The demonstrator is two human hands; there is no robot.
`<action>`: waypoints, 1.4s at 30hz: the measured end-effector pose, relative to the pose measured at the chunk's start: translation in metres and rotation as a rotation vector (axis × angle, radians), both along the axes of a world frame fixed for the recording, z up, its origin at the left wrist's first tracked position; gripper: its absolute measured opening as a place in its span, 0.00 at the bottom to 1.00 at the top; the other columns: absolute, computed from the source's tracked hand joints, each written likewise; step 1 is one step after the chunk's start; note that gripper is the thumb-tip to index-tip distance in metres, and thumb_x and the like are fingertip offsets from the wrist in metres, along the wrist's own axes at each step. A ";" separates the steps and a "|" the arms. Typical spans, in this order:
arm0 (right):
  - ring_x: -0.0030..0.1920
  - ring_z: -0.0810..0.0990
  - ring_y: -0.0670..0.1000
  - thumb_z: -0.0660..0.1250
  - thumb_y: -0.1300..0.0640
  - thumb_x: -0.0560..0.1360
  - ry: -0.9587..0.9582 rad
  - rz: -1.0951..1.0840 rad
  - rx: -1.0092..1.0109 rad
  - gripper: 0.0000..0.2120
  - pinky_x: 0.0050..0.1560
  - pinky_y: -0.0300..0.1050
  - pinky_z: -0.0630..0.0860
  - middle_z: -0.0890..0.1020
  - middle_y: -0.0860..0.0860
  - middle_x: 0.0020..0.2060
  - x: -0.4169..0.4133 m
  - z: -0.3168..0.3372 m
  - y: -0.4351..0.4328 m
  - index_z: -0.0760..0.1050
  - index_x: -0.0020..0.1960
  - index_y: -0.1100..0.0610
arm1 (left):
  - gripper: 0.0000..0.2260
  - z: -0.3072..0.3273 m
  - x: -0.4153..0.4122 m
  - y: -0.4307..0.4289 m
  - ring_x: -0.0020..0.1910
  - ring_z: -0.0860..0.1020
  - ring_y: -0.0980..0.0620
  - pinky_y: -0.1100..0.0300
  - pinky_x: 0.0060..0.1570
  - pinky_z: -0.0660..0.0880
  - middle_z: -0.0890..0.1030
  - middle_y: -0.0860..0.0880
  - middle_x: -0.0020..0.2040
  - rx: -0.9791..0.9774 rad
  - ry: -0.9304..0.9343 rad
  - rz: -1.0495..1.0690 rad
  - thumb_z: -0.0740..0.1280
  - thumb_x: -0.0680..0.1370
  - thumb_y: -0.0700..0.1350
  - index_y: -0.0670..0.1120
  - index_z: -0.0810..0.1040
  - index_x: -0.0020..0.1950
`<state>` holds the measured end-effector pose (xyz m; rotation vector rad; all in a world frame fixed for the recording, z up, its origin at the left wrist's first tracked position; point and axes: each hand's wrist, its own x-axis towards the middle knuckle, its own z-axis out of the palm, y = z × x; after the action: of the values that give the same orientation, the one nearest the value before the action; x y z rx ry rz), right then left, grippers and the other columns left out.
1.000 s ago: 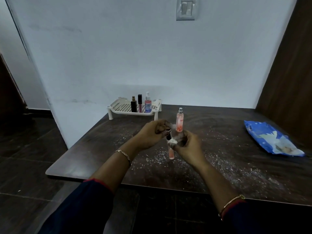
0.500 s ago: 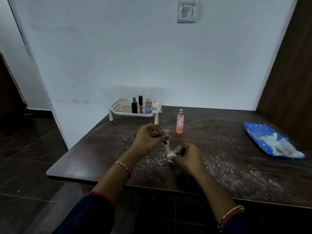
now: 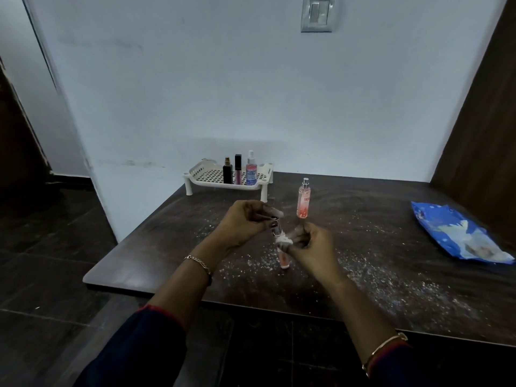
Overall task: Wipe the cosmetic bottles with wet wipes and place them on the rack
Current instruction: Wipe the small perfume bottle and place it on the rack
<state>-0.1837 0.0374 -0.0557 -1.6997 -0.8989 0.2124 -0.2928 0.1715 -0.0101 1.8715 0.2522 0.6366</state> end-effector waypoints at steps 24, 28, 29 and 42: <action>0.40 0.82 0.49 0.77 0.62 0.65 0.133 -0.006 0.058 0.10 0.43 0.42 0.80 0.83 0.51 0.38 -0.013 0.017 0.007 0.77 0.41 0.58 | 0.09 0.001 -0.012 -0.003 0.51 0.82 0.56 0.67 0.53 0.77 0.83 0.44 0.51 0.026 0.011 0.131 0.68 0.72 0.29 0.33 0.80 0.51; 0.37 0.81 0.47 0.79 0.59 0.63 0.035 0.022 -0.120 0.12 0.39 0.43 0.79 0.82 0.48 0.35 -0.014 -0.007 -0.001 0.75 0.36 0.53 | 0.08 0.001 -0.015 0.001 0.47 0.82 0.61 0.70 0.49 0.77 0.84 0.45 0.49 0.023 0.023 0.152 0.68 0.71 0.30 0.33 0.80 0.50; 0.36 0.82 0.46 0.80 0.57 0.62 0.003 0.022 -0.174 0.12 0.39 0.45 0.79 0.83 0.48 0.34 -0.014 -0.011 -0.003 0.75 0.34 0.52 | 0.07 0.002 -0.015 0.000 0.45 0.81 0.63 0.71 0.47 0.76 0.83 0.46 0.48 0.027 0.030 0.148 0.68 0.72 0.30 0.34 0.80 0.49; 0.43 0.83 0.53 0.76 0.63 0.66 0.163 0.018 0.098 0.09 0.47 0.50 0.81 0.84 0.53 0.39 -0.016 0.026 0.009 0.77 0.40 0.58 | 0.08 0.008 -0.018 0.001 0.49 0.82 0.56 0.64 0.54 0.78 0.84 0.44 0.50 0.053 0.059 0.115 0.69 0.71 0.31 0.37 0.82 0.49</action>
<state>-0.1997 0.0462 -0.0300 -1.5605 -0.7911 0.3098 -0.3106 0.1723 -0.0017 1.9385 0.3868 0.6724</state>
